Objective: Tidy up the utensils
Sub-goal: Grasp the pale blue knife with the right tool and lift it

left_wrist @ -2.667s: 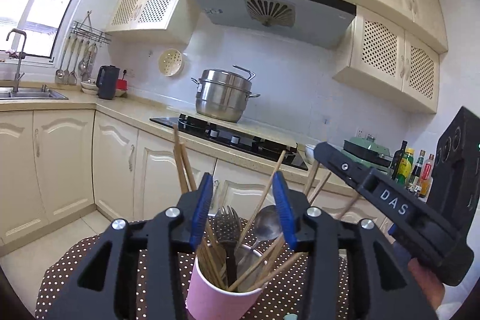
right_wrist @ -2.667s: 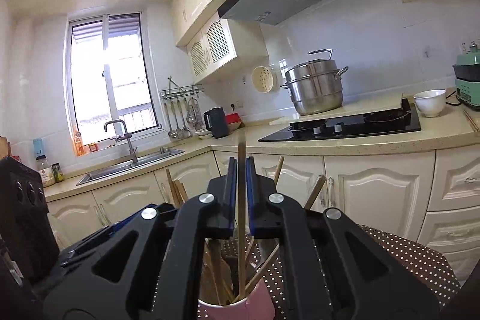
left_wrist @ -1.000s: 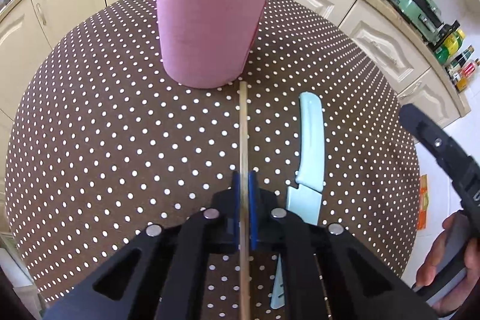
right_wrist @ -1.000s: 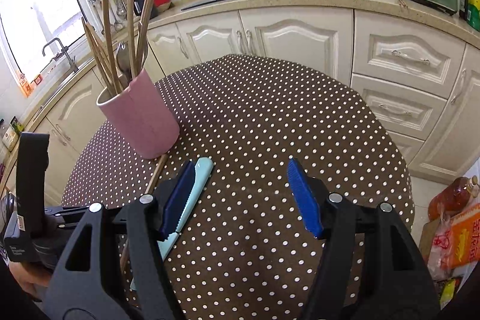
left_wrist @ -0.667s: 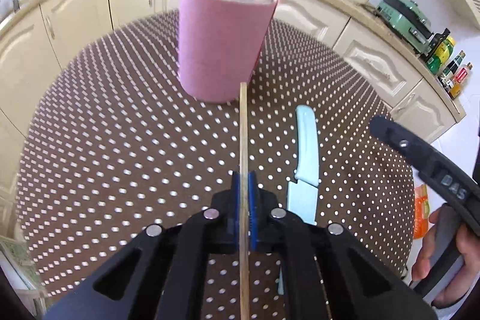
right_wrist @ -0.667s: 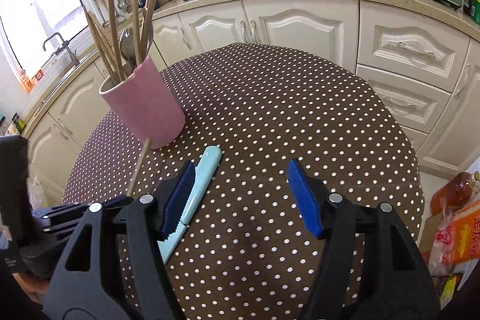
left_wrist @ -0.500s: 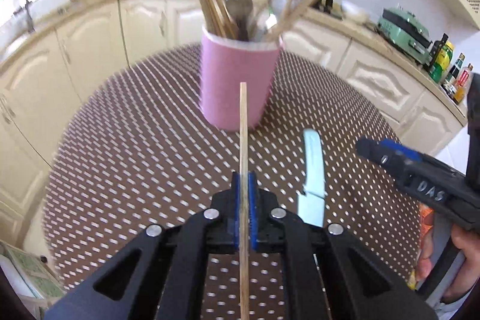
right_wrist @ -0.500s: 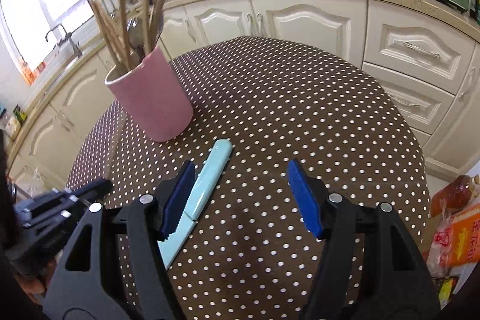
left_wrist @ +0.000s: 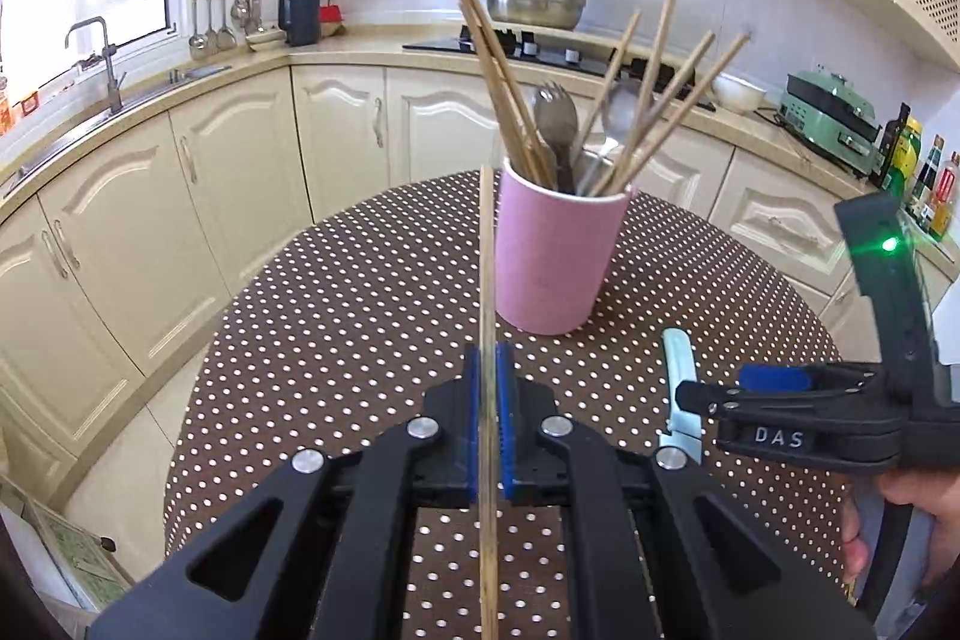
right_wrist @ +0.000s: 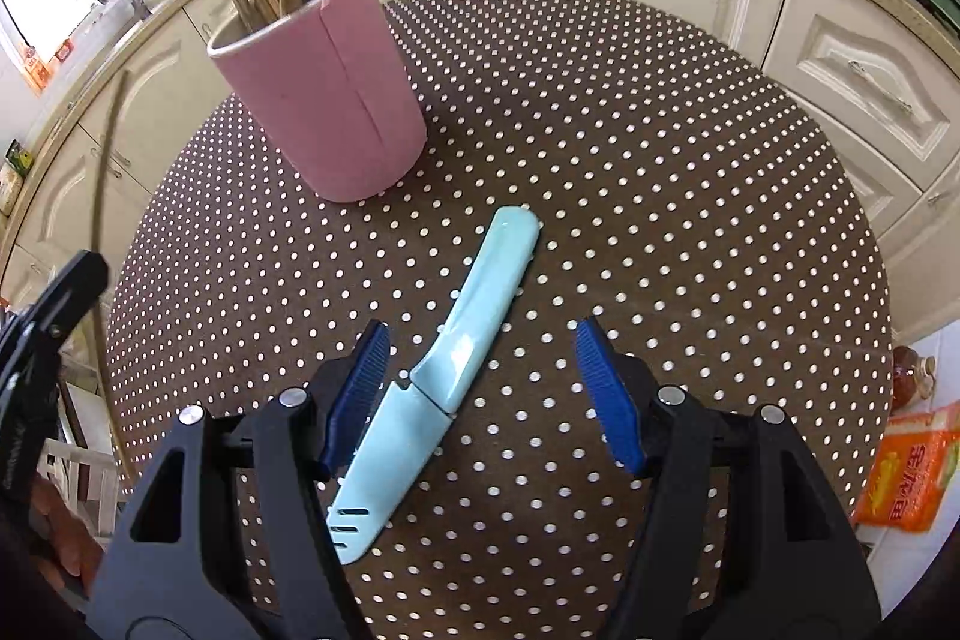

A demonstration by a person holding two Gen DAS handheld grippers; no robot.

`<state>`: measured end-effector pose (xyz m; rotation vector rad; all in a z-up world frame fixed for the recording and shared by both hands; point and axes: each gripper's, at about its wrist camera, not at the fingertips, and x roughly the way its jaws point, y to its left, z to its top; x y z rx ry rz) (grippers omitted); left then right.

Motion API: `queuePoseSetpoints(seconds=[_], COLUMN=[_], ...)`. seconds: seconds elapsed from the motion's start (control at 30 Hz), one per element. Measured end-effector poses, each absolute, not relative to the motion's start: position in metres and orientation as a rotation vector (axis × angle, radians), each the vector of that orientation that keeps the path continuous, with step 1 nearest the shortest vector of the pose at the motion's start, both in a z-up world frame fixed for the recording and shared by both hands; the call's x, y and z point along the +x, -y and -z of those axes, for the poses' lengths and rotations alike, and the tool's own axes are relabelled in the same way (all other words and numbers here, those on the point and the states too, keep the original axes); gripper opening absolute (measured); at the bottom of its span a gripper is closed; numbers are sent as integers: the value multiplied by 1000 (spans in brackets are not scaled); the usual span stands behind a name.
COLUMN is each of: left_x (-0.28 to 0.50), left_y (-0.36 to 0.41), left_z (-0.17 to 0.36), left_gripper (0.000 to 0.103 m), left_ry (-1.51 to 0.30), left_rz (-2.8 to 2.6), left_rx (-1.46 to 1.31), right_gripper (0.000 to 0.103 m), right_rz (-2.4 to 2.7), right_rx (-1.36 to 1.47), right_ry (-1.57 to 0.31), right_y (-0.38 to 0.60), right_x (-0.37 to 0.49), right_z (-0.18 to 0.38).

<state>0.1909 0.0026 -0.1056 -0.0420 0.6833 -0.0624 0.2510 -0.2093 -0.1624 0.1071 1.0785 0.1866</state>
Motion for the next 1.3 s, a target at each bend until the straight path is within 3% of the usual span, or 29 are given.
queuePoseSetpoints(seconds=[0.43, 0.47, 0.53, 0.6, 0.77, 1.3], left_x=[187, 186, 187, 187, 188, 197], left_y=[-17, -17, -18, -18, -21, -29], left_z=[101, 101, 100, 101, 101, 101], left_gripper=[5, 5, 5, 5, 5, 5], left_ry=[-631, -631, -632, -631, -637, -653], left_rz=[50, 51, 60, 64, 76, 209], left_rx=[-48, -49, -60, -64, -77, -213], right_gripper=[62, 60, 43, 32, 21, 20], right_rz=[-124, -110, -90, -109, -196, -366], right_rx=[84, 55, -17, -18, 42, 95], right_ry=[-1265, -1264, -1255, -1255, -1225, -862], right_y=[182, 177, 165, 157, 161, 193], right_x=[286, 288, 291, 293, 291, 224], right_z=[181, 181, 182, 181, 180, 129])
